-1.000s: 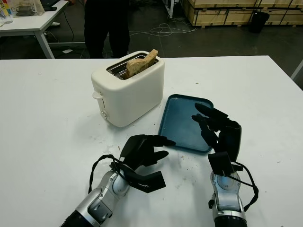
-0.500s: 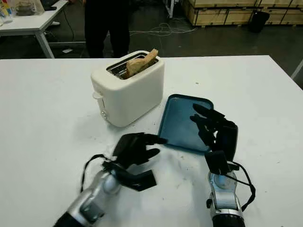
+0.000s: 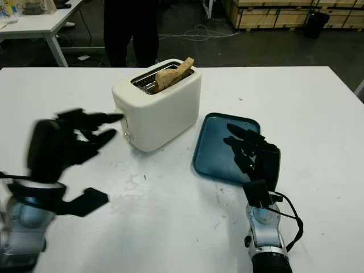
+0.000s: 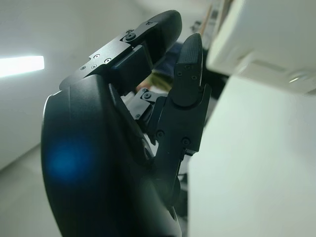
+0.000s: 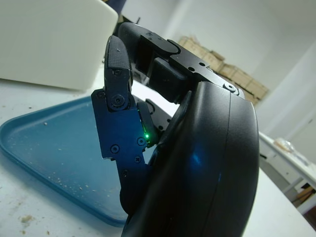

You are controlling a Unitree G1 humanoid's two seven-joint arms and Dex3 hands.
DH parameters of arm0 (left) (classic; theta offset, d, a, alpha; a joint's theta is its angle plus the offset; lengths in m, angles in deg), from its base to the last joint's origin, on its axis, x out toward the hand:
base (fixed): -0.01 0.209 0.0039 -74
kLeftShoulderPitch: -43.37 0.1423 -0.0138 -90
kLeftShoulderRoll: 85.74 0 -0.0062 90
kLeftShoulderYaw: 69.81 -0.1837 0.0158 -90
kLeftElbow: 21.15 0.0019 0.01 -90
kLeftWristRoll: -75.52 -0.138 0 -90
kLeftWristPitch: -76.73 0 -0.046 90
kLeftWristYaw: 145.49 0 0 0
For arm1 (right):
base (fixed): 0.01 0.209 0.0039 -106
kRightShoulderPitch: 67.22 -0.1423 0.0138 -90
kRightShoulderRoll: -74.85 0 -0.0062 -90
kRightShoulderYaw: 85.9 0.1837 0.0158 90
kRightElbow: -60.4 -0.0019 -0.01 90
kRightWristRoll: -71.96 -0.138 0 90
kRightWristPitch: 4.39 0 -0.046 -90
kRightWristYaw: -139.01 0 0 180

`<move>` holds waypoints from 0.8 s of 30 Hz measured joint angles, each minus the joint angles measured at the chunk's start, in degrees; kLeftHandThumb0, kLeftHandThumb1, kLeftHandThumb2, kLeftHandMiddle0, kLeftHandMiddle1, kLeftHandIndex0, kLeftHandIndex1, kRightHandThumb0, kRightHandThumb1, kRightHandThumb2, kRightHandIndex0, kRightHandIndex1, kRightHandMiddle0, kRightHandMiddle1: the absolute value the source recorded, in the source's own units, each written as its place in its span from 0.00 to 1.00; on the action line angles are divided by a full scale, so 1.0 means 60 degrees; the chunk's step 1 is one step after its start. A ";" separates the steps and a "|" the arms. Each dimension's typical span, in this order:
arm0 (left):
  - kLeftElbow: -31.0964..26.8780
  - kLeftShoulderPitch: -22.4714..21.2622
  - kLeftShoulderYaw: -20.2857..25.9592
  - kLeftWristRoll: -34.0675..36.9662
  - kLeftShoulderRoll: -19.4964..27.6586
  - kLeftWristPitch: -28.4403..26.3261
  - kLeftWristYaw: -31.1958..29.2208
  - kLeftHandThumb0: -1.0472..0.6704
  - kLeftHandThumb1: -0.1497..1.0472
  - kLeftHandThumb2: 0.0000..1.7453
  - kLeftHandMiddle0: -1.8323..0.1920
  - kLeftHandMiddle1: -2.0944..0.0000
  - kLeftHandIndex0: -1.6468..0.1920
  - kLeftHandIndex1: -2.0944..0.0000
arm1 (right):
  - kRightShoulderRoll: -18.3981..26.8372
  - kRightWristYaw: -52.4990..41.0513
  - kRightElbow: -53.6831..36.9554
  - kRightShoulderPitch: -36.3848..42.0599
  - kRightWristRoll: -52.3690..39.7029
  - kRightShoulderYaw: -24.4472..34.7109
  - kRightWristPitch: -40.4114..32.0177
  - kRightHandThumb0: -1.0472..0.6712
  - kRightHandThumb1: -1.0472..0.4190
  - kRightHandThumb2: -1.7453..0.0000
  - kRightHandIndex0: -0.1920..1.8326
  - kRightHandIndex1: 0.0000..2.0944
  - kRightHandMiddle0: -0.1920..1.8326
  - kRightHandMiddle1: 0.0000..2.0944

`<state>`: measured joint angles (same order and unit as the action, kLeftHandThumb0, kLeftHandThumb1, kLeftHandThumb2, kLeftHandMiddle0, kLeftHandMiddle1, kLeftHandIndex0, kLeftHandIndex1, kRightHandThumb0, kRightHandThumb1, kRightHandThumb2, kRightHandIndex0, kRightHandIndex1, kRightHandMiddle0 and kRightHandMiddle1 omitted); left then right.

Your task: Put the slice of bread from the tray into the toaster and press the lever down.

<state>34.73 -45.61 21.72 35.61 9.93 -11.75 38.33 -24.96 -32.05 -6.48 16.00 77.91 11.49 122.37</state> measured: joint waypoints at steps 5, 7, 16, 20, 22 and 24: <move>0.0134 -0.0747 0.0456 -0.0988 0.0427 -0.0763 -0.0650 0.37 0.89 0.09 0.43 0.26 0.35 1.00 | -0.0001 -0.0030 0.0068 -0.0123 -0.0003 -0.0029 0.0002 0.37 0.09 0.86 0.64 0.14 0.63 0.00; 0.0386 -0.1186 0.0469 -0.1318 0.0675 -0.0982 -0.0960 0.38 0.89 0.07 0.42 0.29 0.35 1.00 | 0.0000 -0.0026 0.0105 -0.0198 0.0004 -0.0025 0.0003 0.37 0.09 0.86 0.63 0.14 0.63 0.00; 0.2336 -0.2943 0.0039 -0.1710 0.1876 -0.1261 -0.2479 0.38 0.89 0.03 0.43 0.31 0.37 1.00 | 0.0009 -0.0025 0.0210 -0.0256 0.0001 -0.0005 0.0036 0.38 0.09 0.86 0.64 0.15 0.63 0.00; 0.3159 -0.3611 -0.0545 -0.1848 0.2017 -0.1192 -0.2744 0.36 0.89 0.04 0.39 0.39 0.36 1.00 | 0.0009 -0.0025 0.0244 -0.0276 -0.0002 0.0005 0.0052 0.38 0.09 0.86 0.64 0.15 0.63 0.00; 0.3514 -0.3869 -0.0787 -0.1843 0.2024 -0.1111 -0.2826 0.36 0.89 0.06 0.39 0.45 0.36 1.00 | 0.0009 -0.0005 0.0244 -0.0281 0.0005 0.0011 0.0053 0.37 0.09 0.86 0.64 0.16 0.63 0.00; 0.3698 -0.4082 -0.0956 -0.1773 0.2047 -0.1068 -0.3120 0.36 0.89 0.06 0.38 0.57 0.37 1.00 | 0.0009 0.0103 0.0244 -0.0284 0.0048 0.0018 0.0053 0.37 0.09 0.86 0.63 0.16 0.63 0.00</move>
<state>56.92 -70.10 15.98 24.97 22.21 -18.16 19.62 -24.91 -31.43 -5.02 14.30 78.20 11.60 122.69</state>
